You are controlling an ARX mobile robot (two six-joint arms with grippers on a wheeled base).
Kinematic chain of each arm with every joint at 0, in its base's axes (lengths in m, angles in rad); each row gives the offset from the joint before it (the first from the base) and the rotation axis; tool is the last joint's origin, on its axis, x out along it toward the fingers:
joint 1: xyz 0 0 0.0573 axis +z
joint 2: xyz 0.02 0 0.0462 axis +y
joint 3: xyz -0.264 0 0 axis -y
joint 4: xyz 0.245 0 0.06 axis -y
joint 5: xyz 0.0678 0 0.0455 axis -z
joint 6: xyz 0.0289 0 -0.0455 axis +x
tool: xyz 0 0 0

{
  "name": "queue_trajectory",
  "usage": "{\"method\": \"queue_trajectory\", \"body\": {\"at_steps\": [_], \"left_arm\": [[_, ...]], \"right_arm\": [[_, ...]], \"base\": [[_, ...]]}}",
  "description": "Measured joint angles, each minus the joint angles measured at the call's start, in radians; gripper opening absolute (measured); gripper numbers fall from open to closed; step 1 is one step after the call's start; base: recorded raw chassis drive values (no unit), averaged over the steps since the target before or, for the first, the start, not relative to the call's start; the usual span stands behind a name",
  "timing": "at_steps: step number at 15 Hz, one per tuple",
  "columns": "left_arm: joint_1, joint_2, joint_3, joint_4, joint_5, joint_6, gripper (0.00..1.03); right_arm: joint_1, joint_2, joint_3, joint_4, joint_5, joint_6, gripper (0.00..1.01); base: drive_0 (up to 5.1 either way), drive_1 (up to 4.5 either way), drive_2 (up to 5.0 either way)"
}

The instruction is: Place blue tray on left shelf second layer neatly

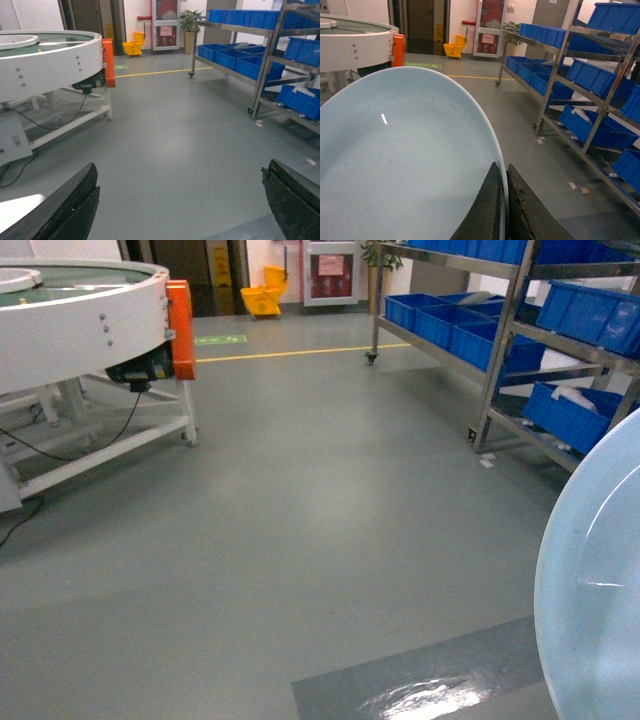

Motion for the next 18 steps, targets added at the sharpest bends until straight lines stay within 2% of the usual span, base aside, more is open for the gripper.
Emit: {"method": "queue_trajectory", "body": {"at_steps": [11, 18], "left_arm": [[-0.001, 0.0, 0.0, 0.0, 0.001, 0.0, 0.98], [-0.001, 0.0, 0.0, -0.001, 0.0, 0.0, 0.98]], "right_arm": [[0.0, 0.0, 0.0, 0.0, -0.001, 0.0, 0.02], [0.0, 0.0, 0.0, 0.001, 0.0, 0.0, 0.02]], "base": [[-1.4, 2.55, -5.3], [0.2, 4.1, -3.7]]}}
